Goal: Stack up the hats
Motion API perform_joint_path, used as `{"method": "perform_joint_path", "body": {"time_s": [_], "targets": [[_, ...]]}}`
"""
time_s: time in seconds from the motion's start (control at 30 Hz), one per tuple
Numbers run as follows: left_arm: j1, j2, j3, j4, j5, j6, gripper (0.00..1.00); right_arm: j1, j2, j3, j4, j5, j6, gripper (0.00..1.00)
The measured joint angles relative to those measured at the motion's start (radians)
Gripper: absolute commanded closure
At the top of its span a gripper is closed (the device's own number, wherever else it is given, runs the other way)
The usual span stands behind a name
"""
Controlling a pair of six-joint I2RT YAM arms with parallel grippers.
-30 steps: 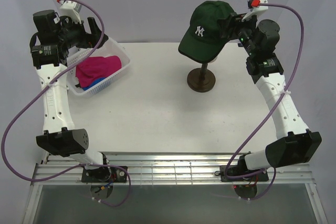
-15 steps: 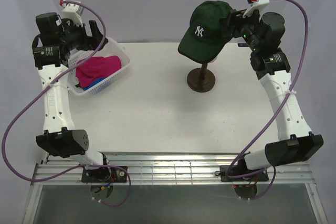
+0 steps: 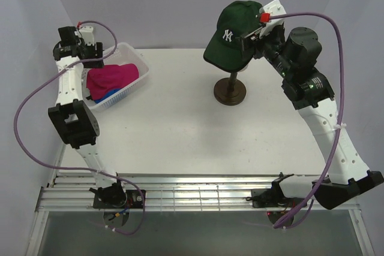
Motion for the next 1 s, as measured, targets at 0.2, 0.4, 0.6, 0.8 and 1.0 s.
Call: {"method": "perform_joint_path", "body": {"time_s": [0.2,0.4,0.6,0.8,1.0], "targets": [[-0.002,0.278,0.15,0.009,-0.091,0.026,0.22,0.035,-0.069,-0.116,0.019,0.02,-0.032,0.18],[-0.003,0.393,0.165,-0.001,-0.105,0.017,0.35,0.048,-0.074,-0.144,0.028,0.024,-0.053,0.18],[-0.003,0.42,0.171,-0.005,-0.067,-0.022,1.0,0.064,-0.073,-0.151,0.028,0.031,-0.058,0.18],[-0.003,0.42,0.17,0.001,-0.027,-0.041,1.0,0.076,-0.074,-0.151,0.028,0.044,-0.061,0.18],[-0.003,0.41,0.17,0.002,0.023,-0.08,1.0,0.084,-0.09,-0.161,0.026,0.054,-0.064,0.18]]}}
